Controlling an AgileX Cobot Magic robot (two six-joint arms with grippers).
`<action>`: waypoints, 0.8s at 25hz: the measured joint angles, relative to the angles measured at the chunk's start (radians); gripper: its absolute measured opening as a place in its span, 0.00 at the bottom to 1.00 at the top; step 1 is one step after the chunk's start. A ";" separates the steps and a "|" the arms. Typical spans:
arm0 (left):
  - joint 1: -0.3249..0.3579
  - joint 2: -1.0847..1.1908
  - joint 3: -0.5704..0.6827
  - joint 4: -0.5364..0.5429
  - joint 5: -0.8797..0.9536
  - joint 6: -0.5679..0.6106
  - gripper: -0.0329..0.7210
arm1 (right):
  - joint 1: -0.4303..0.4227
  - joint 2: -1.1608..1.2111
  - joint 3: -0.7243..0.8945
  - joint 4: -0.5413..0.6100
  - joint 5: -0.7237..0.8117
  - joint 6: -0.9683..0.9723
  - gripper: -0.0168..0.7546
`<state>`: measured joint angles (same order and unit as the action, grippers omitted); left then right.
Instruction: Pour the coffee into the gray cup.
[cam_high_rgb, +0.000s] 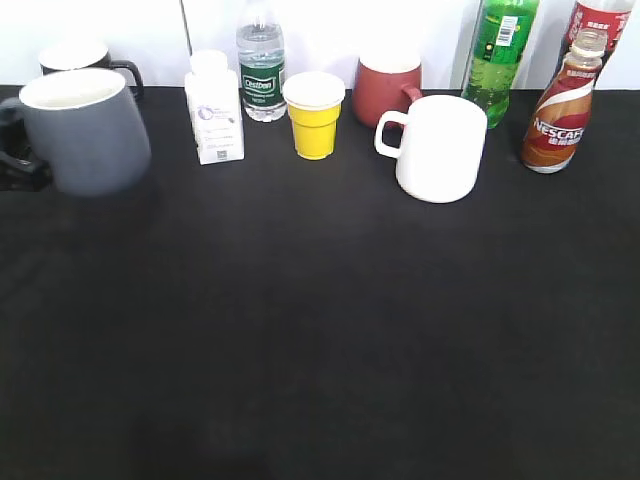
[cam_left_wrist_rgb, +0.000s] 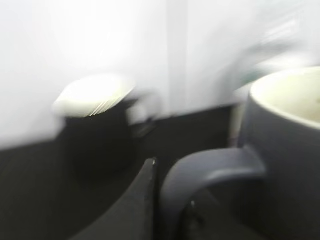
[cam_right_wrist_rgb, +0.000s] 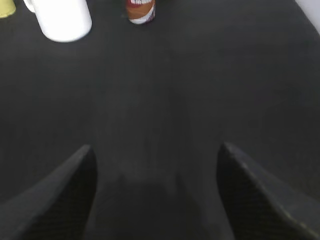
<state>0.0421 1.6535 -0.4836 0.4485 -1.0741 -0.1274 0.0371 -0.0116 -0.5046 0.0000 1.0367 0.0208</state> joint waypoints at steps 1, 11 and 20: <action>0.000 -0.039 0.015 0.039 -0.003 -0.030 0.11 | 0.000 0.013 -0.012 0.000 -0.047 0.000 0.77; -0.228 -0.036 0.025 0.128 -0.002 -0.083 0.11 | 0.000 0.901 0.107 0.000 -1.386 0.000 0.77; -0.228 -0.036 0.025 0.122 -0.001 -0.083 0.11 | 0.000 1.817 -0.010 -0.028 -2.126 0.002 0.86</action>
<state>-0.1864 1.6177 -0.4583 0.5701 -1.0754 -0.2101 0.0371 1.8055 -0.5146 -0.0278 -1.0896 0.0228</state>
